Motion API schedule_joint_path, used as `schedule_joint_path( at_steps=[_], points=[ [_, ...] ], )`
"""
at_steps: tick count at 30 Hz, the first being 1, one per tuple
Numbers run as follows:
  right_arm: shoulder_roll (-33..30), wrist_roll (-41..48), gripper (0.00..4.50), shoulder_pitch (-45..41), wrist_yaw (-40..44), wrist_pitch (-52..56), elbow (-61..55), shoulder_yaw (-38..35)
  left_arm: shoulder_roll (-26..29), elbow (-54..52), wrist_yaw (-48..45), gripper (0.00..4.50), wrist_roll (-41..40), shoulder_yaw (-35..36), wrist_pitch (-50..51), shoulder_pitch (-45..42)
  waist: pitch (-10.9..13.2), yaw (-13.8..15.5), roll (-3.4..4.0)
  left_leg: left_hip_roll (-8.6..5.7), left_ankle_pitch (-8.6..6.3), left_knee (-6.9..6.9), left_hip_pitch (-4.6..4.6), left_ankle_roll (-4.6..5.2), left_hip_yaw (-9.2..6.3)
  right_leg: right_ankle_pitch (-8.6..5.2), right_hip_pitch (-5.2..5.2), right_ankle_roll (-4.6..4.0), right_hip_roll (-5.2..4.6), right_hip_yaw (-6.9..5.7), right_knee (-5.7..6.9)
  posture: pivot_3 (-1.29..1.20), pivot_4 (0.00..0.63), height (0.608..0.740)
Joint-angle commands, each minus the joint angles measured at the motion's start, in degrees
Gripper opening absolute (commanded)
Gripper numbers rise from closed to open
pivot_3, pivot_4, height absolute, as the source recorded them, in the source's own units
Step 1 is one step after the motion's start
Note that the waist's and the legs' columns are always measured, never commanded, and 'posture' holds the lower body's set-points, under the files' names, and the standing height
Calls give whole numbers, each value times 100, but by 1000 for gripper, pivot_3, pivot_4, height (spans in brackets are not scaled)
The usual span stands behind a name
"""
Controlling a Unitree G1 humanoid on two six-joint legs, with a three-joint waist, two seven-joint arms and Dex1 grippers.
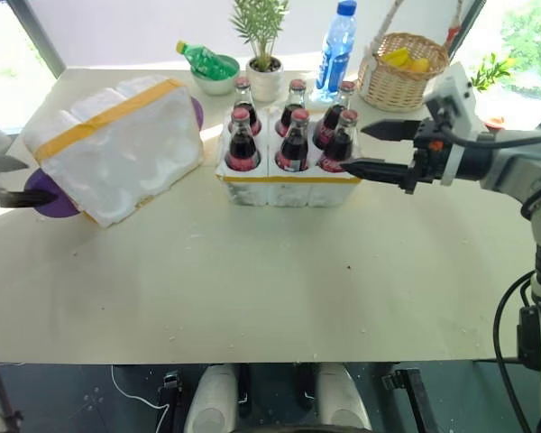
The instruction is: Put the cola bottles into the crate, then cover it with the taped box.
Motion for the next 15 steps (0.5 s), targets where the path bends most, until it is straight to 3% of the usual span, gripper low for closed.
schedule_joint_path(
  at_steps=[1, 3, 8, 11, 12, 15],
  points=[
    [-59, 148, 4470, 17, -222, 92, -338, -337, -139, 354, 117, 4500, 300, -126, -225, -232, 0, -8, 0, 1, -1, 0, 0, 2, 0, 0, 0, 0, -1, 0, 0, 0, 150, 740],
    [-47, 171, 4470, 48, -333, 136, -400, -388, -271, 476, 122, 4500, 336, -119, -215, -244, 0, -29, 0, 7, -2, 0, 1, 3, 0, 0, -1, 1, -1, 0, 0, 0, 150, 740],
    [-68, 249, 4500, 52, -629, 292, -450, -577, -455, 597, 75, 2244, 371, -76, -215, -184, -2, -66, -3, 10, -2, 2, 3, 4, -5, -1, 0, 1, -7, 0, 1, 0, 150, 740],
    [-178, 288, 4500, 139, -651, 327, -487, -648, -481, 553, 166, 604, 353, 16, -268, -282, -4, -68, -6, 10, -2, 7, 4, 5, -21, 0, 1, 1, -10, 0, 0, 0, 150, 740],
    [-226, 314, 4500, 190, -637, 349, -510, -691, -489, 509, 216, 357, 353, 37, -312, -333, -4, -66, -7, 9, -3, 8, 4, 5, -24, 0, 1, 0, -11, 0, 0, 0, 150, 740],
    [-410, 548, 4500, 399, -542, 585, -549, -947, -623, 249, 644, 357, 254, 179, -617, -586, -3, -56, -8, 9, -3, 10, 3, 6, -30, 0, 2, 0, -11, 0, 2, 0, 150, 740]
  ],
)
